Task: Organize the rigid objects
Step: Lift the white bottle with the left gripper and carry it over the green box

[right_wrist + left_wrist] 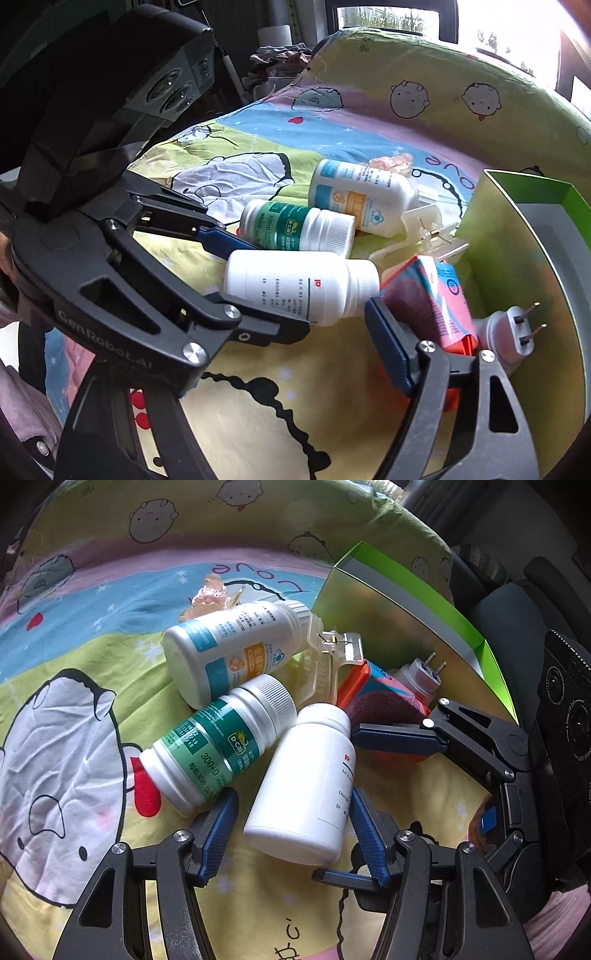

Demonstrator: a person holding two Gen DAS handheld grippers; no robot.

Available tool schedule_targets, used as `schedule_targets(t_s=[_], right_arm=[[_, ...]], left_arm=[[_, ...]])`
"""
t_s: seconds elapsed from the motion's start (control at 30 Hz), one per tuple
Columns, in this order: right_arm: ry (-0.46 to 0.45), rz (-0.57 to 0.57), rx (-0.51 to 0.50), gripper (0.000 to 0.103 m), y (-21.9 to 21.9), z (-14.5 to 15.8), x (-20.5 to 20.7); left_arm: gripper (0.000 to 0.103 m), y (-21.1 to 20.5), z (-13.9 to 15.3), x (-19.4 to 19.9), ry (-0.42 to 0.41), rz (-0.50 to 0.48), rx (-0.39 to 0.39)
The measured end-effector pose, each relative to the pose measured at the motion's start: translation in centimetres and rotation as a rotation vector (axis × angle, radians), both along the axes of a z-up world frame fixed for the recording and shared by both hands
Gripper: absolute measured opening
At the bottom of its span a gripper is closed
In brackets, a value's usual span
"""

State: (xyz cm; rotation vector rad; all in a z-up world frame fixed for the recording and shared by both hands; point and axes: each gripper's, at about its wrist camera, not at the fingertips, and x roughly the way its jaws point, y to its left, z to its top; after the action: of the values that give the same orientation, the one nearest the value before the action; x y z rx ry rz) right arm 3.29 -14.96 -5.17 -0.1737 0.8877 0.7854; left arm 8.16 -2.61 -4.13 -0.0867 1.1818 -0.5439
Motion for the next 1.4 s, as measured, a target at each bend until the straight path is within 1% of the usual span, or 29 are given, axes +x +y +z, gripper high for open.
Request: schedule_targets(t_s=[0.03,0.07,0.13,0.23,0.37,0.43,0.53,0.6,0.77,0.83,0.97,1.23,1.4], right_arm=[[0.009,-0.001,0.016,0.079,0.0,-0.1,0.1],[0.010,0.001,0.030,0.079,0.2,-0.2,0.1],[0.006,0.007,0.055,0.078,0.3,-0.2,-0.2],[0.000,0.006,0.093,0.076,0.5,-0.1,-0.7],[-0.002,-0.017,0.117,0.073,0.7,-0.2,-1.1],[-0.010,-0.026,0.125,0.072,0.8,-0.2,-1.5],[-0.028,-0.033,0.120,0.068,0.9,0.0,-2.0],[-0.035,-0.041,0.123,0.068,0.9,0.3,-2.4],[-0.071,-0.064,0.123,0.067,0.1,2.1,-3.5],[-0.087,-0.068,0.117,0.067,-0.3,3.0,-4.0],[-0.129,-0.094,0.105,0.066,-2.1,5.3,-5.4],[-0.199,-0.182,0.100,0.066,-7.4,9.1,-6.9],[-0.223,-0.242,0.095,0.066,-10.7,10.5,-7.2]], left_arm=[[0.061,-0.1,0.0,-0.1,0.000,-0.002,0.002],[0.055,-0.3,0.0,-0.1,-0.003,-0.011,0.004],[0.048,-0.7,0.0,-0.2,-0.002,-0.028,0.007],[0.047,-0.8,0.0,-0.2,-0.001,-0.033,0.018],[0.047,-0.8,0.1,-0.4,-0.011,-0.035,0.028],[0.047,-0.8,0.2,-0.6,-0.015,-0.040,0.033],[0.047,-1.0,0.6,-1.0,-0.022,-0.044,0.040],[0.047,-1.2,1.1,-1.4,-0.035,-0.051,0.043],[0.047,-2.4,3.2,-2.4,-0.080,-0.084,0.060],[0.047,-3.2,4.2,-2.8,-0.106,-0.103,0.074],[0.047,-5.2,6.3,-3.4,-0.148,-0.137,0.079],[0.047,-10.3,9.9,-3.7,-0.219,-0.222,0.078],[0.047,-14.1,11.3,-3.4,-0.245,-0.272,0.074]])
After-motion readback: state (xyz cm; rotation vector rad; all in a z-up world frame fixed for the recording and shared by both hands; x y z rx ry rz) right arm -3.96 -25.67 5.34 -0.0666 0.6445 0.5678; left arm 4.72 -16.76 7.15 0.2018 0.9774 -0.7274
